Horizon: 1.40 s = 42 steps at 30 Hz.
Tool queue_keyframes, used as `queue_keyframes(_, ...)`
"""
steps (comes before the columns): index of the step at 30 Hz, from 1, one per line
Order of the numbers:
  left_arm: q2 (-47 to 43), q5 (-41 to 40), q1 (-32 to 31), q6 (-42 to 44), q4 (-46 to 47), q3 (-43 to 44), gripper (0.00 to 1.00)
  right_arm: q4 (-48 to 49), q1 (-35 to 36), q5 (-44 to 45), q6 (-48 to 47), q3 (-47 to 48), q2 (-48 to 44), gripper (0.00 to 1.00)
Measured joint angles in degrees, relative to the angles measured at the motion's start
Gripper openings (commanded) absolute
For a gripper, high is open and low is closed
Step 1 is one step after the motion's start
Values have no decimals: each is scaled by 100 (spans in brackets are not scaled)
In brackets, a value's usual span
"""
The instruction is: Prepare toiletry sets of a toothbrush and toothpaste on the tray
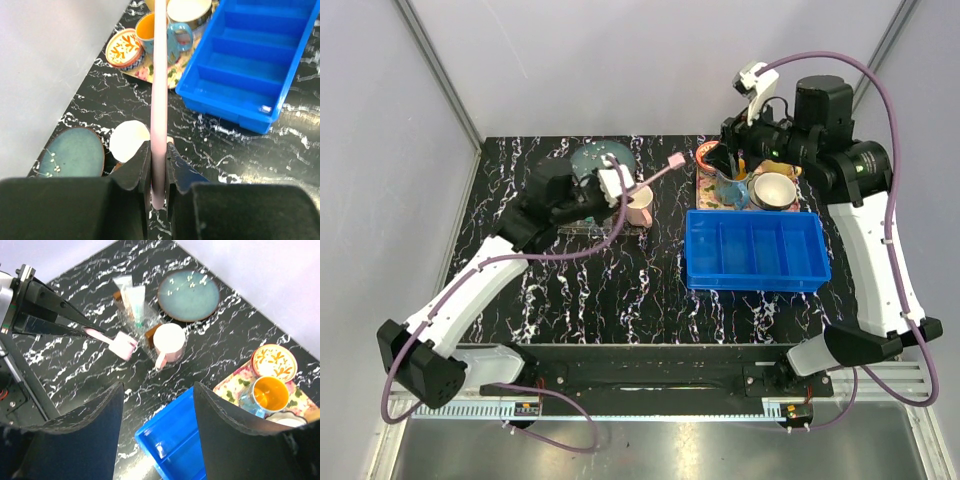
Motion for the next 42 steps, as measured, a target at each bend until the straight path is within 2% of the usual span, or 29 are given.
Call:
queue_keyframes(4,-103,765,671,-1016,737,-291,0,208,-33,-136,149,140,11,63)
queue_keyframes(9,-109,1644,1287,-2376,1989,-667,0,420,-33,-774,310,186,245,63)
queue_keyframes(12,-107,2111,1506,-3368,2962,-1001,0,868,-33,-1248,514,26,391,64)
queue_keyframes(15,-66,2509,1641,-4352,3873,-1226,0,1700,-7,-1602,850,-566,372,65)
queue_keyframes(21,15,2951,1674,-5633,5224,-1384,0,2555,254,-1908,1255,-754,623,64)
queue_keyframes(27,55,3123,1674,-6159,5788,-1510,0,3165,525,-2168,1633,-516,1001,61)
queue_keyframes(35,94,3171,1674,-6380,5987,-1541,0,3357,887,-2288,1838,-52,1434,57)
queue_keyframes(42,142,3193,1674,-6472,6107,-1543,0,3451,1067,-2363,1930,125,1596,47)
